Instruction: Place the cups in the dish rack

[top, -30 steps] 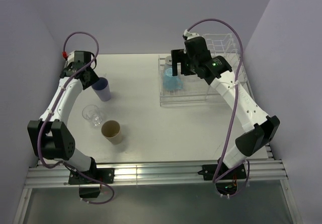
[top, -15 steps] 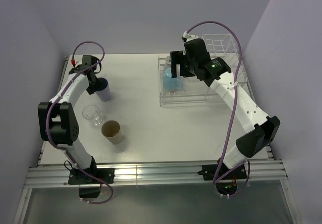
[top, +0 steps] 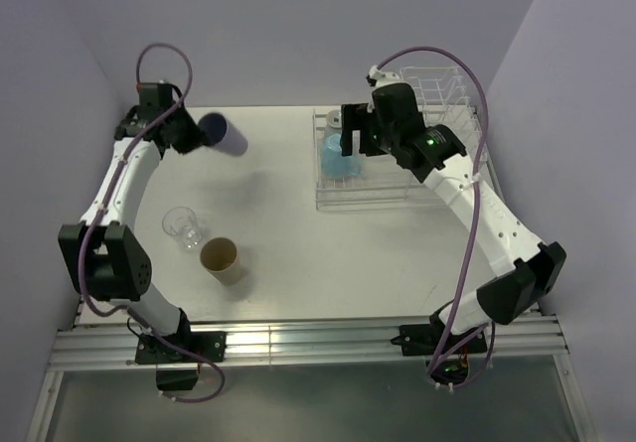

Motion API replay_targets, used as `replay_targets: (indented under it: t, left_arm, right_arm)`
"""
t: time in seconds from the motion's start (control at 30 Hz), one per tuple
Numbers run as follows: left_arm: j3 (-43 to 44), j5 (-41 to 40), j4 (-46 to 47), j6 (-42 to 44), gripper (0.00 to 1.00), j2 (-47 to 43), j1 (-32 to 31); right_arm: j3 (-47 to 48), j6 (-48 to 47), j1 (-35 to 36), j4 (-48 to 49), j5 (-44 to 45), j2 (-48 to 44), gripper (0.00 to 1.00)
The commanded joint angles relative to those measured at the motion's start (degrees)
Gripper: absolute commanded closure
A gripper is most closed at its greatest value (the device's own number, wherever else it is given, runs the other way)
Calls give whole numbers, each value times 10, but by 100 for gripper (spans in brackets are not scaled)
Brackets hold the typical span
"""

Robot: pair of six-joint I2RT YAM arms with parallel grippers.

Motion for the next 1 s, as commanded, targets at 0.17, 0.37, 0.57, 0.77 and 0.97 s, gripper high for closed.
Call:
replay_targets:
  t: [0.17, 0.37, 0.57, 0.77, 0.97]
  left_arm:
    - [-28, 450, 311, -147, 100, -166, -13]
    - [-152, 568, 553, -276, 100, -206, -54]
    - [-182, 590, 659, -332, 100, -207, -81]
    - [-170, 593, 696, -343, 100, -187, -115]
    - [-169, 584, 707, -343, 100, -171, -145]
  right_arm:
    - [-123, 51, 2, 212, -141, -161, 4]
    - [-230, 149, -22, 414, -313, -230, 2]
    - [-290, 244, -39, 575, -423, -243, 1]
    - [-313, 289, -40, 644, -473, -227, 0]
    - [-319, 337, -40, 721, -504, -213, 0]
